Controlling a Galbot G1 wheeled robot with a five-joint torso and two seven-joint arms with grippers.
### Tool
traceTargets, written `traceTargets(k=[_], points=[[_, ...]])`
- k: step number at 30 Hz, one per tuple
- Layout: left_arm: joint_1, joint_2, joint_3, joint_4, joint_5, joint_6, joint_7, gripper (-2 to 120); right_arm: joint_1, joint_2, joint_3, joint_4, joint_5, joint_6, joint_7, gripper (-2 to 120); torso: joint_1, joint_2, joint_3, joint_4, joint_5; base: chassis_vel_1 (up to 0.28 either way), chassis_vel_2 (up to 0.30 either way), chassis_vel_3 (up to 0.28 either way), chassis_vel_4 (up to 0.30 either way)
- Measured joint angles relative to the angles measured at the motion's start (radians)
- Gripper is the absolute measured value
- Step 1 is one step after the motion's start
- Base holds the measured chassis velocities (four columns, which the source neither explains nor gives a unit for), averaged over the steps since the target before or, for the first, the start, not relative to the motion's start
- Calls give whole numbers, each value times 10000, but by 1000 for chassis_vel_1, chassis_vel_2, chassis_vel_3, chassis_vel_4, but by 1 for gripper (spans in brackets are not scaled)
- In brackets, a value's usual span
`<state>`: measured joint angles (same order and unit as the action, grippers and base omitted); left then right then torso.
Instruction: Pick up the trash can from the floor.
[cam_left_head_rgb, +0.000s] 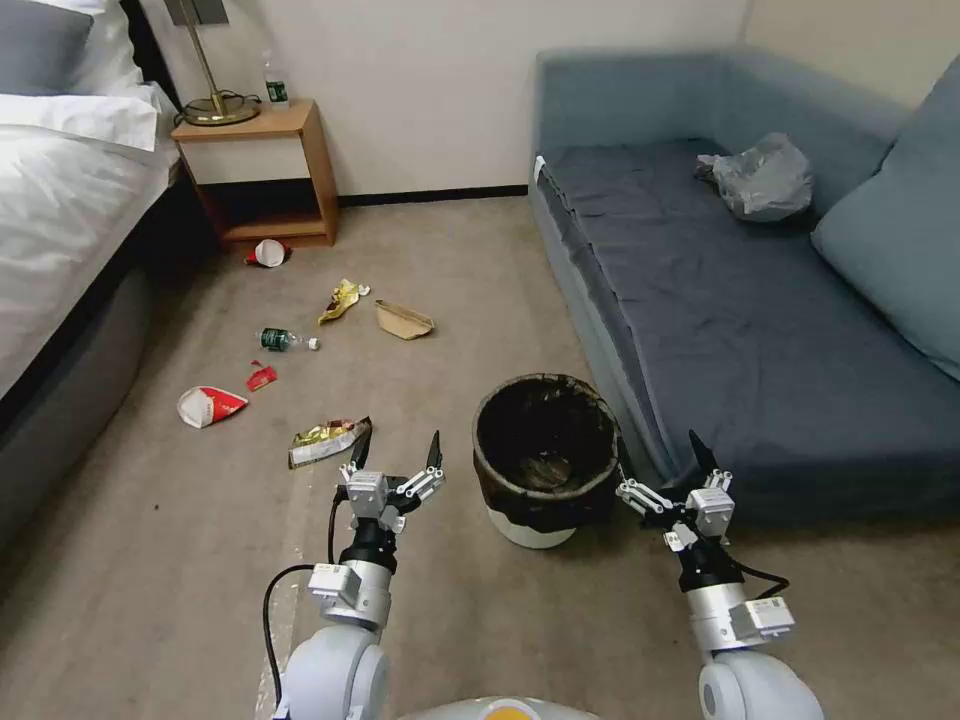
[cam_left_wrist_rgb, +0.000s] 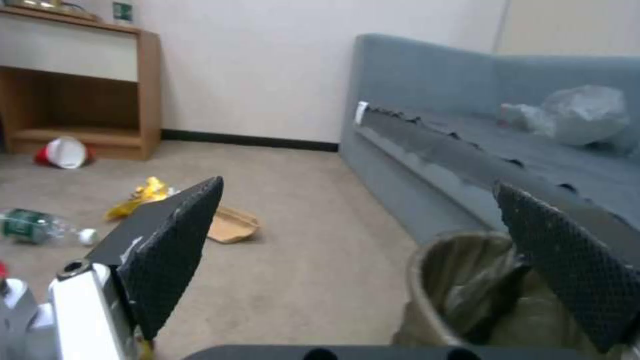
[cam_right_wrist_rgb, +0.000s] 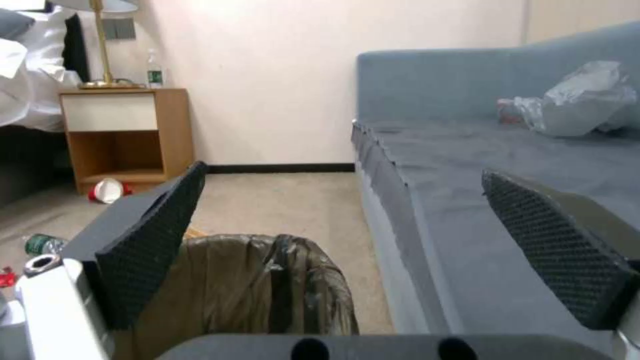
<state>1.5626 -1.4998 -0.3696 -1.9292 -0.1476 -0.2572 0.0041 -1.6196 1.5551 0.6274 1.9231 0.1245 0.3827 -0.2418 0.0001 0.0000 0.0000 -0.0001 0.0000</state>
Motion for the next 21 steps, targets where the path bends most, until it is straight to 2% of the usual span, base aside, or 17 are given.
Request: traceTargets(k=[3,4,5,7,9,10,11,12,14,15,17,21], points=[[-23,113,251,-134,-234,58,-128,100,-32,3,1,4,-35,23,-6,100,-1,0,-1,0,0,0,0,0,0],[-67,191,476,-266,-551,379,-326,100,-48,10,-3,3,-37,88,-7,100,-1,1,-1,0,0,0,0,0,0],[-67,191,476,-266,-551,379,-326,100,-48,10,-3,3,-37,88,-7,100,-1,1,-1,0,0,0,0,0,0],[-274,268,889,-558,-1598,1402,-1028,100,-73,41,-18,-8,-16,214,-11,100,-1,0,-1,1,0,0,0,0,0],[-301,268,926,-595,-1750,1560,-1101,100,-85,46,-20,-8,-12,236,-17,100,-1,1,-1,1,0,0,0,0,0],[-456,272,1065,-782,-2572,2438,-1383,100,-114,56,-20,-9,84,366,-120,100,-1,0,0,0,1,0,0,0,0],[-456,272,1065,-782,-2572,2438,-1383,100,-114,56,-20,-9,84,366,-120,100,-1,0,0,0,1,0,0,0,0],[-643,264,1143,-908,-3148,3289,-1536,100,-121,74,-15,-17,161,539,-212,100,-1,0,-1,2,1,0,0,0,0],[-969,212,1166,-941,-3802,4503,-1624,100,-196,112,1,-12,194,631,-258,100,-1,0,0,1,1,0,0,0,0],[-969,212,1166,-941,-3802,4503,-1624,100,-196,112,1,-12,194,631,-258,100,-1,0,0,1,1,0,0,0,0],[-1290,111,1159,-752,-4149,5368,-1713,100,-319,224,-18,52,190,678,-259,100,0,0,0,-1,1,0,0,0,0],[-1477,26,1143,-490,-4220,5842,-1926,100,-396,248,-20,86,182,739,-260,100,-1,0,-1,1,1,0,0,0,0]])
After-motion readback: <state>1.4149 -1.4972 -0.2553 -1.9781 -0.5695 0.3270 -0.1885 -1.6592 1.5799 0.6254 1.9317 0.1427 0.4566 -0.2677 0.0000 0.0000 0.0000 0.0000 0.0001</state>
